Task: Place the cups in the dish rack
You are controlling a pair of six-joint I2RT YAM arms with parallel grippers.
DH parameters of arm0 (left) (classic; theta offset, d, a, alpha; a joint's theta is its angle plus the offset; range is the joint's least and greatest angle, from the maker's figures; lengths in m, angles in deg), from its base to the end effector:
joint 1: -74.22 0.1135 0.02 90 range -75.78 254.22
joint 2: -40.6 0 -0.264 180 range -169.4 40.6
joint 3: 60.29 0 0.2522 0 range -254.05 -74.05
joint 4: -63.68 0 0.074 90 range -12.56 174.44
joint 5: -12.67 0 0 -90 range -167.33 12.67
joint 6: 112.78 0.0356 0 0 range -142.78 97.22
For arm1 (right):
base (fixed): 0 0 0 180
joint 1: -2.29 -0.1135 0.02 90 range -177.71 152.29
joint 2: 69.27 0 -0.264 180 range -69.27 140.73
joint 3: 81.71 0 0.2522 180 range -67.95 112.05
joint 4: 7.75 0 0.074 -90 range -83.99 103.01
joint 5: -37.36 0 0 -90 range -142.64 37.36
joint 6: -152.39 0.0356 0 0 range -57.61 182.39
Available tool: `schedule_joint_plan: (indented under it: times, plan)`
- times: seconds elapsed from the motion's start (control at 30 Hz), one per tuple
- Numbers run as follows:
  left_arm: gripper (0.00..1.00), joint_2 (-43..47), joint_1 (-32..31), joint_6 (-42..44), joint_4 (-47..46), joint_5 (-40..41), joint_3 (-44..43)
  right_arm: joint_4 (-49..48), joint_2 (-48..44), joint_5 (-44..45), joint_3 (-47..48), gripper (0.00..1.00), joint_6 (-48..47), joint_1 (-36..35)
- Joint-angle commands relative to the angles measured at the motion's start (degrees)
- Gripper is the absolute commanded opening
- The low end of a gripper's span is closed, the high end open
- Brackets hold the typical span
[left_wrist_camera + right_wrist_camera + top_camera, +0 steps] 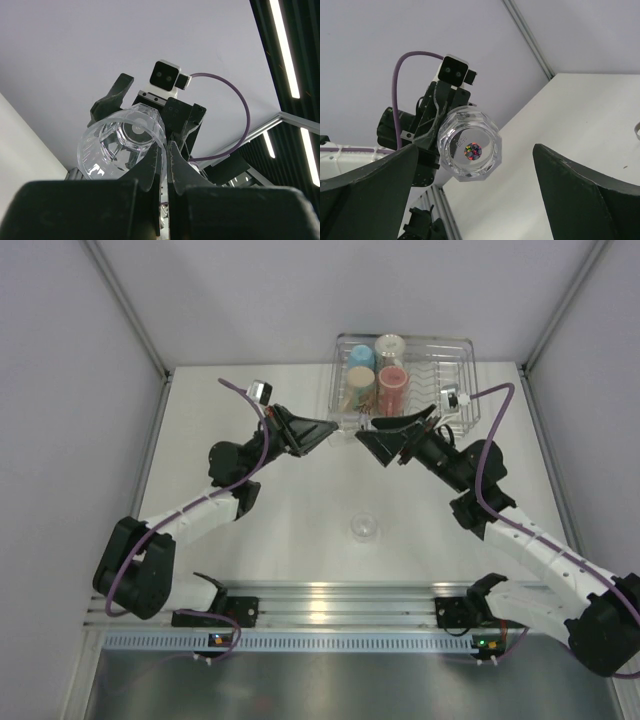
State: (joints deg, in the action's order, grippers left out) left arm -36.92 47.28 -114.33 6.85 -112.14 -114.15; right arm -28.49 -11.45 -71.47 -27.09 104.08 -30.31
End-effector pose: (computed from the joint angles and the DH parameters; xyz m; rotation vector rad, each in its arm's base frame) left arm 0.2407 -0.1451 0.3265 -0.0537 1.3872 -2.1005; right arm 0.1909 0.1357 0.3553 -0.1998 1.3854 1.3055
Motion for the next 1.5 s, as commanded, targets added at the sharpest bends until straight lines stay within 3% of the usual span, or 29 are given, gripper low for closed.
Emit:
schedule_joint_plan:
  times: [0.0, 0.3, 0.43, 0.47, 0.57, 0.63, 0.67, 0.7, 0.83, 0.87, 1.0, 1.07, 1.17, 1.27, 1.37, 1.47]
  plan:
    - [0.0, 1.93, -0.74, 1.2, -20.82, 2.11, -1.83, -5.57, 0.09, 0.11, -0.17, 0.98, 1.89, -1.68]
    - [0.0, 1.67, -2.68, 2.6, -20.82, 2.55, -2.35, -11.47, 3.0, -0.95, -0.17, 0.84, 5.33, -3.61]
    - [0.0, 1.67, -2.68, 2.95, -20.82, 2.46, -2.35, -11.38, 2.12, 0.37, -0.78, 0.69, 5.33, -3.79]
    - [0.0, 1.41, -2.68, 2.95, -20.82, 2.2, -2.44, -11.2, 1.86, 0.89, -1.22, 0.6, 5.24, -3.79]
    - [0.0, 1.23, -2.68, 3.13, -20.82, 2.29, -2.09, -9.53, 0.89, 2.13, -1.4, 0.48, 5.07, -3.79]
    - [0.0, 0.79, -2.68, 3.65, -20.82, 2.2, -2.0, -9.36, 0.54, 2.74, -1.75, 0.42, 5.68, -3.87]
    - [0.0, 0.61, -2.68, 4.09, -20.82, 2.11, -2.0, -8.92, 0.36, 3.01, -1.84, 0.33, 5.77, -3.87]
    - [0.03, 0.44, -2.77, 4.62, -20.73, 1.59, -2.09, -7.26, 0.01, 3.79, -1.75, 0.28, 5.59, -3.87]
    - [0.57, -1.05, -2.68, 5.5, -20.73, 1.76, -0.51, -1.39, -3.15, 8.71, -1.84, 0.1, 2.79, -3.87]
    - [0.64, -1.32, -2.77, 5.59, -20.73, 1.67, -0.25, 0.29, -3.94, 10.11, -1.4, 0.0, 2.0, -3.7]
    - [0.84, -3.96, -2.77, 5.33, -20.73, -0.25, 0.37, 10.92, -8.16, 17.84, 1.06, 0.0, -2.48, -3.0]
    - [0.98, -5.45, -2.68, 5.33, -20.64, -1.48, 0.46, 18.39, -8.87, 20.06, 3.69, 0.0, -3.72, -2.29]
    - [0.98, -8.43, -2.15, 3.84, -20.56, -5.09, 0.2, 29.27, -8.26, 22.95, 9.29, 0.0, -7.41, 0.42]
    - [0.99, -10.37, -1.28, 4.7, -19.16, -8.33, 1.07, 33.96, -6.16, 24.28, 14.66, 0.0, -13.37, 5.42]
    - [0.99, -9.33, -0.75, 10.75, -10.74, -8.79, 2.21, 38.71, -1.6, 24.72, 19.5, 0.0, -16.98, 9.29]
    - [0.99, -2.93, -0.75, 26.11, 14.87, -6.52, 0.12, 40.04, 3.59, 24.54, 23.38, 0.0, -19.01, 13.42]
